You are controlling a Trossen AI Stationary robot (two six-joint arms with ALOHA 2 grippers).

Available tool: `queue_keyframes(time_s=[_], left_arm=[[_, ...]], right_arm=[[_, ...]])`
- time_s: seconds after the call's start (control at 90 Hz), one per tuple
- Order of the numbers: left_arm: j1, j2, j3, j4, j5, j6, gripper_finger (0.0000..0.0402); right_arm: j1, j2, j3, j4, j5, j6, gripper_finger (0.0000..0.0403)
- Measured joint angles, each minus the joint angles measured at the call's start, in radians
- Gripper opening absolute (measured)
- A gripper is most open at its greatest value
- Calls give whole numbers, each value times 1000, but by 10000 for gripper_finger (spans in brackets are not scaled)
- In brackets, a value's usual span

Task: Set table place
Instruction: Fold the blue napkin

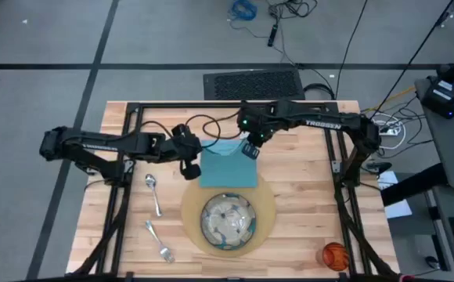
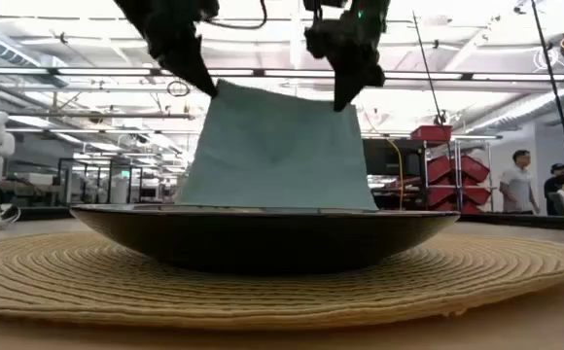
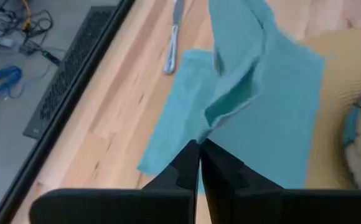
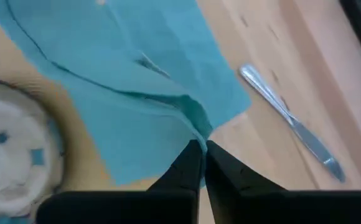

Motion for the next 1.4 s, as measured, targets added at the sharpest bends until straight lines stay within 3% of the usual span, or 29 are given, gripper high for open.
queue_keyframes(time_s=[0.156,0.444,0.822,1.156,1.267,1.4], left_arm=[[17,0,-65,74,9,15,0],[42,19,-79,107,50,12,0],[70,120,-79,96,56,-3,0],[77,135,-79,102,68,23,0],[77,142,-79,104,129,39,0],[83,145,-79,103,111,40,18]], right_arm=[[-19,0,-46,69,-54,-20,0],[-48,0,-133,160,-126,-23,0],[-54,0,-179,227,-125,-30,0],[-72,0,-179,231,-122,-22,1],[-72,0,-179,231,-117,-29,18],[-72,0,-179,236,-109,-35,63]])
